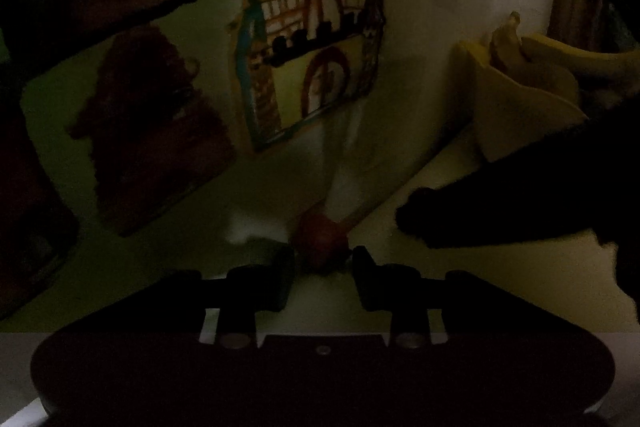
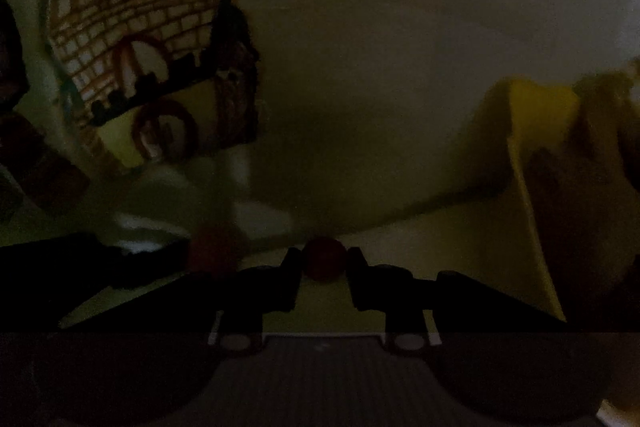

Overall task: Organize fruits
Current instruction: 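Close the left tool on the orange fruit while the right tool grasps the tomato, then carry the orange fruit in the left tool while the right tool carries the tomato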

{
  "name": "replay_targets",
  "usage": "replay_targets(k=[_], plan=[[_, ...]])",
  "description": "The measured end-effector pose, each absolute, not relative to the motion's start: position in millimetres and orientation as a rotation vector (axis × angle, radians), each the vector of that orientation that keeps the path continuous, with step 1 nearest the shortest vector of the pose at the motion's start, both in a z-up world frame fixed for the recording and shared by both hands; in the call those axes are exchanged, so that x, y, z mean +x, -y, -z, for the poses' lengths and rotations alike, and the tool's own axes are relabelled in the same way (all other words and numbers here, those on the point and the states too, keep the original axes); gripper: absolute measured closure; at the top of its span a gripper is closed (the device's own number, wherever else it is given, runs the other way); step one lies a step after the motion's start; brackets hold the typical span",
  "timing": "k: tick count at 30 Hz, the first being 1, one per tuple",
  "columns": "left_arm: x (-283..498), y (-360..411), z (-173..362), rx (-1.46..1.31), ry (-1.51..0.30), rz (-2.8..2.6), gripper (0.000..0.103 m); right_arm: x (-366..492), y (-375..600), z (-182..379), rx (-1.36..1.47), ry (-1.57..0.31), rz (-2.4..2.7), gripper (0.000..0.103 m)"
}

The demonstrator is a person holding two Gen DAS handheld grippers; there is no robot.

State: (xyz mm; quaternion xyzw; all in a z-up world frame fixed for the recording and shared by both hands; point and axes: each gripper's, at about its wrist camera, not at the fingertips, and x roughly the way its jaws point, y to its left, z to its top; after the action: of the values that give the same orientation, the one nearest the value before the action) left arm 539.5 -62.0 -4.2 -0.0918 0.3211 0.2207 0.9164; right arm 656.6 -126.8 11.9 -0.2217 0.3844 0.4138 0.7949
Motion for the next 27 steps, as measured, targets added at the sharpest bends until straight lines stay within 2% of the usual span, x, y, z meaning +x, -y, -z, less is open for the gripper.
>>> replay_targets(k=[3, 4, 9, 27], plan=[[544, 66, 1, -0.206, -0.663, -0.462, 0.07, 654, 143, -17, -0.449, -0.843, -0.867, 0.075], [546, 71, -1, -0.198, -0.661, -0.463, 0.075, 651, 148, -18, -0.446, -0.845, -0.859, 0.075], [560, 58, 5, -0.199, -0.648, -0.462, 0.076, 639, 170, -26, -0.388, -0.849, -0.83, 0.075], [505, 71, -8, -0.179, -0.636, -0.334, 0.076, 559, 253, -37, -0.158, -0.804, -0.702, 0.075]])
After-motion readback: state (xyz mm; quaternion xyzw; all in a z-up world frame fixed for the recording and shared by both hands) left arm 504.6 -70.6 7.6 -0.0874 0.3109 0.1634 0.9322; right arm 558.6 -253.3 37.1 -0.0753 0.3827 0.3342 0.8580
